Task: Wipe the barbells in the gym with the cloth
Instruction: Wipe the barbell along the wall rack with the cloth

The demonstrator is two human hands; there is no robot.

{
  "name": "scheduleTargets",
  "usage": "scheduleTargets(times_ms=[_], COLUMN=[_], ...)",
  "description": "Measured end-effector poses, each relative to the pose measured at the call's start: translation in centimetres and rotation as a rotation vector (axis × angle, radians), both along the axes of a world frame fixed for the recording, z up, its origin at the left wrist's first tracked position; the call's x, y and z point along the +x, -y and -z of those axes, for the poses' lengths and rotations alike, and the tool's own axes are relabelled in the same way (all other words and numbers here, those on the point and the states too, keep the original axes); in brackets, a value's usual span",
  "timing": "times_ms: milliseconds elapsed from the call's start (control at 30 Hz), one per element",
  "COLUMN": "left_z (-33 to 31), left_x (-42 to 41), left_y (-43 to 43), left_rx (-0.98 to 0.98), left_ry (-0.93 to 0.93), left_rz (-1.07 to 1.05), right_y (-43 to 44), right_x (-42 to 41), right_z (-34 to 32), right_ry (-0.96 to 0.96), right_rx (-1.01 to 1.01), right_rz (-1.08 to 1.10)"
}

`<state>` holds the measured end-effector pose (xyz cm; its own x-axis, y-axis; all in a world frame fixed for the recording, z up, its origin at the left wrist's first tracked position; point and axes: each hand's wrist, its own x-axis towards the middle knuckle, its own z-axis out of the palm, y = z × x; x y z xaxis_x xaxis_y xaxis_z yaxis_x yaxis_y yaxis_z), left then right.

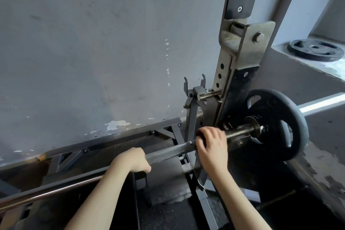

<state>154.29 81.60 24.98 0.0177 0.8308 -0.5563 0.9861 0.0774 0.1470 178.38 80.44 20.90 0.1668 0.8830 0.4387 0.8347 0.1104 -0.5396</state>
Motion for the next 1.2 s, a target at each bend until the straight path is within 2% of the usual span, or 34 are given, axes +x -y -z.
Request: scheduleTargets(times_ms=[67,133,200,300,333,400,500,567,633,733,800,867,933,1000,1067,1133,1200], left_z=[0.6,1.0,1.2,1.1,1.3,1.7,2.5,3.3,3.8,4.3,4.8,5.0,5.1,4.3,2.5,1.4,0.4], left_x=[0.0,-0.1,0.0,0.3,0.3,0.3,0.2,0.2,0.3,0.6,0.6,0.6,0.7,0.9,0.8,0.0,-0.2], left_y=[0.6,1.3,1.6,1.9,2.0,2.4,3.0,3.2,3.5,3.7,3.6,3.5,3.6,3.6,3.2,1.9,0.4], left_rx=[0.144,0.275,0.319,0.369,0.403,0.521,0.720,0.777,0.822,0.901,0.924,0.920,0.890,0.819,0.674,0.375,0.088], left_ry=[-0.070,-0.140,-0.167,-0.215,-0.229,-0.243,-0.200,-0.164,-0.168,-0.212,-0.212,-0.198,-0.183,-0.169,-0.214,-0.090,0.035], left_rz=[0.013,0.051,0.066,0.077,0.091,0.122,0.156,0.134,0.110,0.086,0.065,0.049,0.057,0.072,0.069,0.043,0.002], right_y=[0.7,-0.2,-1.8,-2.7,-2.4,-1.1,0.5,-0.4,-1.9,-2.6,-1.3,0.4,0.2,-1.3,-2.3,-2.2,-1.1], right_x=[1.0,3.8,6.0,4.9,3.4,0.6,0.9,3.7,5.9,4.2,1.0,-0.1,1.6,4.2,5.7,4.0,0.7], right_z=[-0.2,-0.8,-0.9,-0.4,-0.3,0.0,-0.1,-0.6,-1.0,-1.0,-0.7,-0.5,-1.3,-1.6,-1.5,-0.9,-0.7], right_ry=[0.109,0.181,0.204,0.035,-0.030,-0.062,0.099,0.216,0.246,0.043,-0.015,0.080,0.187,0.219,0.099,-0.010,-0.057], right_rx=[0.023,-0.045,-0.091,-0.058,-0.036,0.019,0.044,-0.012,-0.067,-0.090,-0.040,0.020,-0.024,-0.117,-0.149,-0.079,-0.010], right_rz=[-0.234,-0.320,-0.183,0.163,0.205,0.103,-0.270,-0.359,-0.213,0.124,0.055,-0.217,-0.377,-0.296,-0.047,0.147,0.058])
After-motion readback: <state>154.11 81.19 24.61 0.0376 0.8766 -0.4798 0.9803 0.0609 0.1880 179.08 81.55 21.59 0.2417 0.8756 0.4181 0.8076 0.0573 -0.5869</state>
